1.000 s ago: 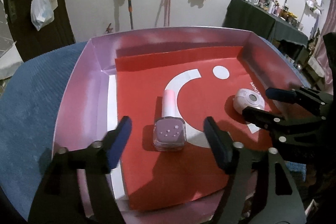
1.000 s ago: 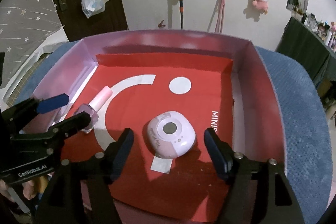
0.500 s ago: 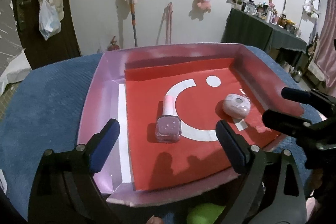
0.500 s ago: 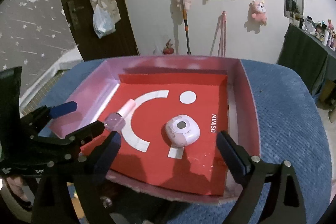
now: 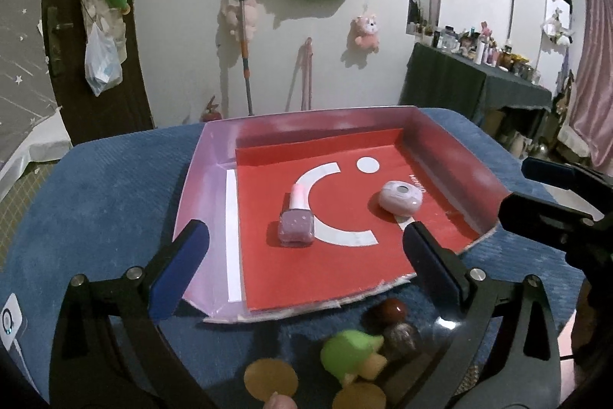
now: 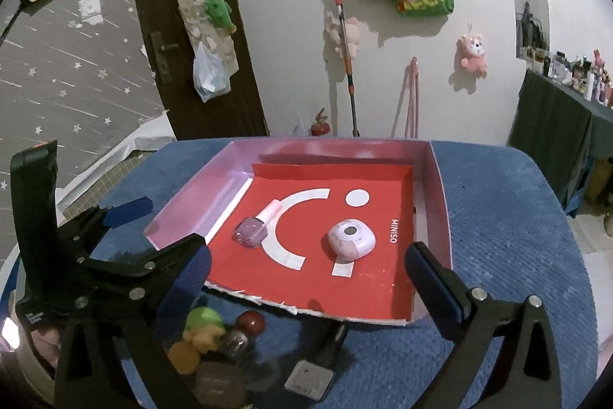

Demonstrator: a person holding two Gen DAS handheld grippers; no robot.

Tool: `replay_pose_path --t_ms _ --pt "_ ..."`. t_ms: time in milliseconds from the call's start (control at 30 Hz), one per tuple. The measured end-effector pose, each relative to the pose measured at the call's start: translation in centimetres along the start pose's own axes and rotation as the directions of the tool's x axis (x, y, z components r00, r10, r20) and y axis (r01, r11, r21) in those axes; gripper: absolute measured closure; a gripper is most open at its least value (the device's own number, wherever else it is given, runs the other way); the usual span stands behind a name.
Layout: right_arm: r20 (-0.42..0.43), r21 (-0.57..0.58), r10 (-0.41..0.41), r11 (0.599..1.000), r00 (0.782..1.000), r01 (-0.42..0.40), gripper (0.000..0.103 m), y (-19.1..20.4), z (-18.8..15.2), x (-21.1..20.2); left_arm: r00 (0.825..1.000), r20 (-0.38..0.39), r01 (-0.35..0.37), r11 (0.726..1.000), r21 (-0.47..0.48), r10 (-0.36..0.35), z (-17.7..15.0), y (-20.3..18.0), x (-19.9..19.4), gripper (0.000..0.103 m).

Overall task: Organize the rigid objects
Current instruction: 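Lift both tools up and out of the pink box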

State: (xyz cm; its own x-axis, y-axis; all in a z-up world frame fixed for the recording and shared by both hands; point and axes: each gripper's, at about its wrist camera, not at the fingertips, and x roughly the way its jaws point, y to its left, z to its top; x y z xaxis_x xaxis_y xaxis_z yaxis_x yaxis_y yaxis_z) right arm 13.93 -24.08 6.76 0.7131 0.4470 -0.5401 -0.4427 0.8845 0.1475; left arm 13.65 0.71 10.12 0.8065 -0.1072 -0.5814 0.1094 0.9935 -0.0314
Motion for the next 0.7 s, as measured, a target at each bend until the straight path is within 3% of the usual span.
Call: replay_pose_path --t_ms 367,700 --pt "0.072 -0.026 -0.043 0.999 0.996 0.045 0.0 1.5 -2.9 -4.0 1.0 -0.016 0.008 1.0 -0.027 -0.008 -3.1 0.2 -2.7 0.0" --pt "0.07 -0.035 -0.059 0.997 0.996 0.062 0.0 2.4 -6.4 -5.7 0.998 -0.055 0.03 0.999 -0.038 -0.032 -6.4 -0.1 -4.4 0.0"
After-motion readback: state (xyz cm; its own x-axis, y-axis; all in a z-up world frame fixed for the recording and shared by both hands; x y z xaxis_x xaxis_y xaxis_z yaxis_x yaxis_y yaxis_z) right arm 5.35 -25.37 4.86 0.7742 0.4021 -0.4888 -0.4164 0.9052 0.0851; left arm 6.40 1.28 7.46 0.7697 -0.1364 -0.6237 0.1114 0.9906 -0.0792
